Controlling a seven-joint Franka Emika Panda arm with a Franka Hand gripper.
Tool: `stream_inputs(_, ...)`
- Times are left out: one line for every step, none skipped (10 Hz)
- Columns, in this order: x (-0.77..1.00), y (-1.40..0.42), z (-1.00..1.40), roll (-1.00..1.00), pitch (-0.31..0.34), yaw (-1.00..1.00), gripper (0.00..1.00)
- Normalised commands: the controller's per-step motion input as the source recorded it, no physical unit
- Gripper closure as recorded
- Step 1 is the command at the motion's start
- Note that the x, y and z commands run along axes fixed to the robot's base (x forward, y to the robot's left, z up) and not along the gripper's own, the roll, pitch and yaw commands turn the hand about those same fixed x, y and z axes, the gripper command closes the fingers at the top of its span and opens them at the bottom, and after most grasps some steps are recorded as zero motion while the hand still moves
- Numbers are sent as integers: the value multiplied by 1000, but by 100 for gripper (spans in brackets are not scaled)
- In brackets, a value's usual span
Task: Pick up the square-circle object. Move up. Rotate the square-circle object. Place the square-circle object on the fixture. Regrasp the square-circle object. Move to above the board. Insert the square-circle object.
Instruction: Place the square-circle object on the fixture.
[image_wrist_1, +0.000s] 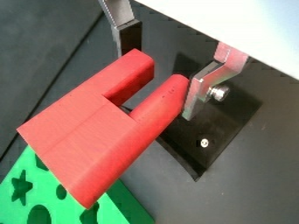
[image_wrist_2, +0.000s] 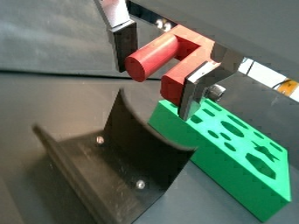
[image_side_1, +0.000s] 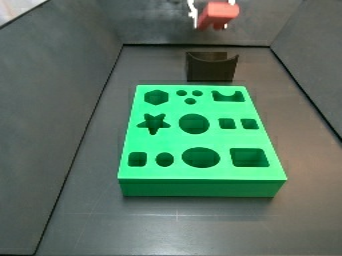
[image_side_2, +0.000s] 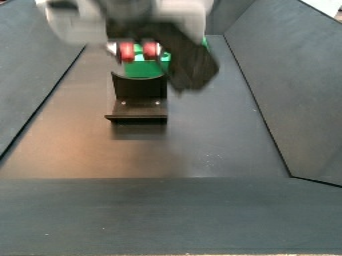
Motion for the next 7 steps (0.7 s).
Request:
stream_inputs(137, 87, -1000, -1000, 60, -105, 100)
stream_inputs(144, 93, -1000, -852, 55, -106, 100)
stream_inputs(155, 100, -1000, -619, 48, -105, 100)
stream_inputs(165, 109, -1000, -439, 45, -105, 100)
stream_inputs(174, 105, -1000, -293, 44, -100, 100)
stream_inputs(169, 97, -925, -215, 31, -99, 100)
stream_inputs(126, 80, -652, -182, 12, -99, 100)
